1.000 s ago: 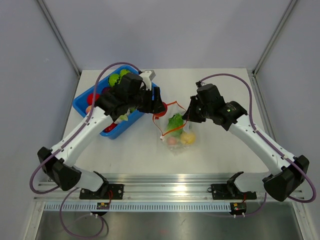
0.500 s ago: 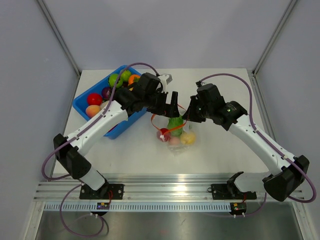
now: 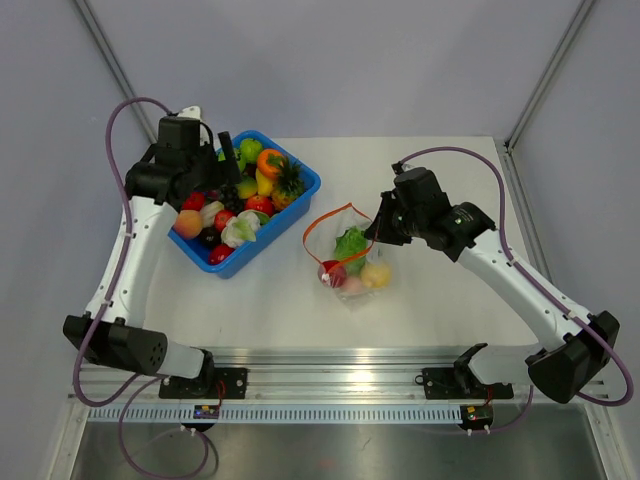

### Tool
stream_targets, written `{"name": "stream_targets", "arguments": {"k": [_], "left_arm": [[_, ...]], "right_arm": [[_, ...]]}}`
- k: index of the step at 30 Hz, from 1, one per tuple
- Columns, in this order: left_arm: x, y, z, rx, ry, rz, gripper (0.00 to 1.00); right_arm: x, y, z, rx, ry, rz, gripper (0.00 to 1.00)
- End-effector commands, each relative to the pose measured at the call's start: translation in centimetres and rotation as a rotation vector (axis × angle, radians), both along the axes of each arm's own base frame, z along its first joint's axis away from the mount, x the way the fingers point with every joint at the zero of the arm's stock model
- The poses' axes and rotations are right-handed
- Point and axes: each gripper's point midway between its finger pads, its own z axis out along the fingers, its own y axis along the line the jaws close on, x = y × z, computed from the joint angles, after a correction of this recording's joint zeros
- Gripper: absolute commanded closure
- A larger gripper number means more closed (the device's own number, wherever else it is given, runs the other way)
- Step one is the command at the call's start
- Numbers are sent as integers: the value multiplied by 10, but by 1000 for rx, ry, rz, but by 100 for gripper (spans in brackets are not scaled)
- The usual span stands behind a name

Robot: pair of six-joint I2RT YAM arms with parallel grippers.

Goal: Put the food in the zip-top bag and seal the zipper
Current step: Pick up the fake fruit from the bin.

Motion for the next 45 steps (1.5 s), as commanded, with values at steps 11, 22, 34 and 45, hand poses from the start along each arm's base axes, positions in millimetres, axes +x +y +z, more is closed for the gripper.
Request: {"name": "stream_targets", "arguments": {"k": [11, 22, 34, 45], "left_arm": [[19, 131, -131, 434, 386, 327, 1], [44, 158, -167, 573, 491, 389, 1], [41, 165, -190, 601, 531, 417, 18], [32, 136, -125, 479, 339, 379, 42]], "right_arm": [[3, 8, 30, 56, -95, 24, 100], [4, 9, 23, 46, -85, 29, 100], [8, 9, 21, 26, -81, 31, 100], [8, 7, 22, 23, -83, 14, 100]]}}
